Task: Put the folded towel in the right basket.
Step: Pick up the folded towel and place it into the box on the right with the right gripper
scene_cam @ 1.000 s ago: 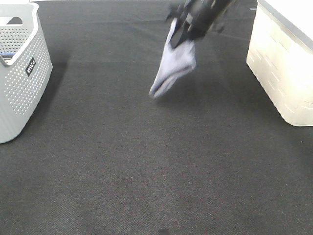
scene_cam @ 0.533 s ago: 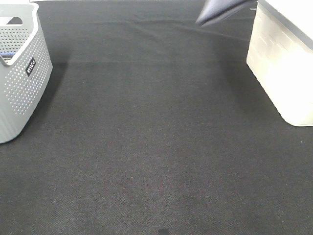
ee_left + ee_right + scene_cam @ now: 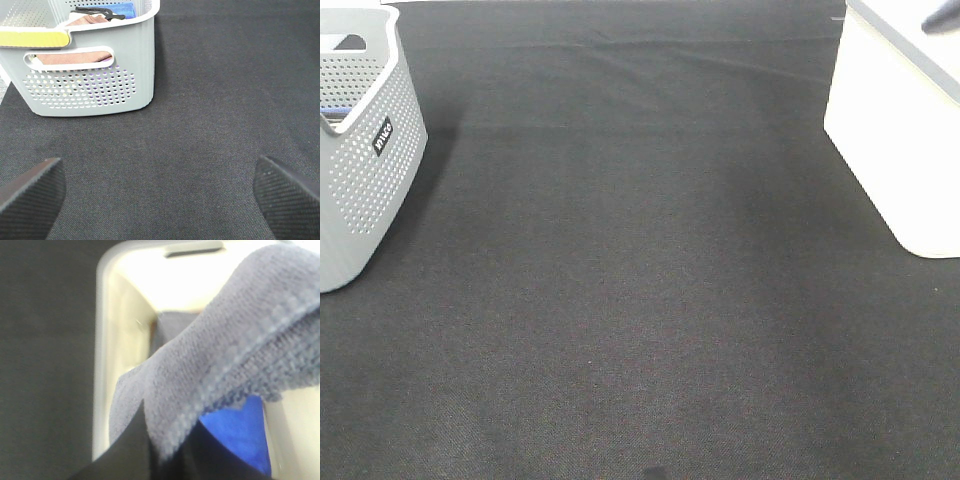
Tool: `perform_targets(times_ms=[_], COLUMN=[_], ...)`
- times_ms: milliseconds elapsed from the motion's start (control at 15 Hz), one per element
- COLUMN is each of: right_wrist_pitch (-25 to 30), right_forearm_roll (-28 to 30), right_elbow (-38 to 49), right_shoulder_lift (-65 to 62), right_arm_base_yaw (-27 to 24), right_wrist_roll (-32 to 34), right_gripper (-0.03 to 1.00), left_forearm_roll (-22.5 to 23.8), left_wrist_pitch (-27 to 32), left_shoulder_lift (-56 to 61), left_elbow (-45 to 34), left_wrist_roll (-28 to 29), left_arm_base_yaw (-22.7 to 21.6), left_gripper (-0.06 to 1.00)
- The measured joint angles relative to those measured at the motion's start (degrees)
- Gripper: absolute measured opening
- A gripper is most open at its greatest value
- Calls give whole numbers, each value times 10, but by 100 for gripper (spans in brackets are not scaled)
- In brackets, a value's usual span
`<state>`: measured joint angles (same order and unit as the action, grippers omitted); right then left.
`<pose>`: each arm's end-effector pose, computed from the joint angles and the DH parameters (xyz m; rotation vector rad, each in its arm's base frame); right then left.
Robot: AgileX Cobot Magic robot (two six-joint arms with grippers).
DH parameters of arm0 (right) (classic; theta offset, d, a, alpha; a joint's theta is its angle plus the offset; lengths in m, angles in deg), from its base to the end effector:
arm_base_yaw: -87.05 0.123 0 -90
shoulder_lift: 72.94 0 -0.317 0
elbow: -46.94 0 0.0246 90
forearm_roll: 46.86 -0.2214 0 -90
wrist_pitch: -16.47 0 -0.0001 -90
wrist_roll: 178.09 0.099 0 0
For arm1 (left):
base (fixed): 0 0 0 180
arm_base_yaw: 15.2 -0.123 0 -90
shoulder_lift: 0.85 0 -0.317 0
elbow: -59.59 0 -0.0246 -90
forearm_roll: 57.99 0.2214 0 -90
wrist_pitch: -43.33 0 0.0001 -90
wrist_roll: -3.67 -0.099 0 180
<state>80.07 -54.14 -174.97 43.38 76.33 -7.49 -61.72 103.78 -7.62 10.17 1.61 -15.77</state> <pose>0.4080 -0.0658 0.4174 0.0430 2.3980 -0.0006 -0.0561 -0.0062 0.2597 0.0293 2.0342 -0.0490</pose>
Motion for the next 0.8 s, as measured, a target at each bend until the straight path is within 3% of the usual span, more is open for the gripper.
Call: perform_targets(times_ms=[400, 533, 800], right_wrist_pitch=[62, 64, 61], right_forearm_roll=[-6, -6, -10], right_elbow=[0, 1, 1], right_shoulder_lift=[92, 104, 104], right_arm_base_yaw=[-8, -8, -8], right_wrist_roll=[9, 18, 30], right_gripper=[7, 13, 75], left_forearm_roll=[0, 0, 0], left_wrist_pitch=[0, 0, 0], left_shoulder_lift=[0, 0, 0], left_elbow=[0, 0, 0], left_wrist_roll=[0, 0, 0], left_arm_base_yaw=[0, 0, 0], left_gripper=[97, 97, 97])
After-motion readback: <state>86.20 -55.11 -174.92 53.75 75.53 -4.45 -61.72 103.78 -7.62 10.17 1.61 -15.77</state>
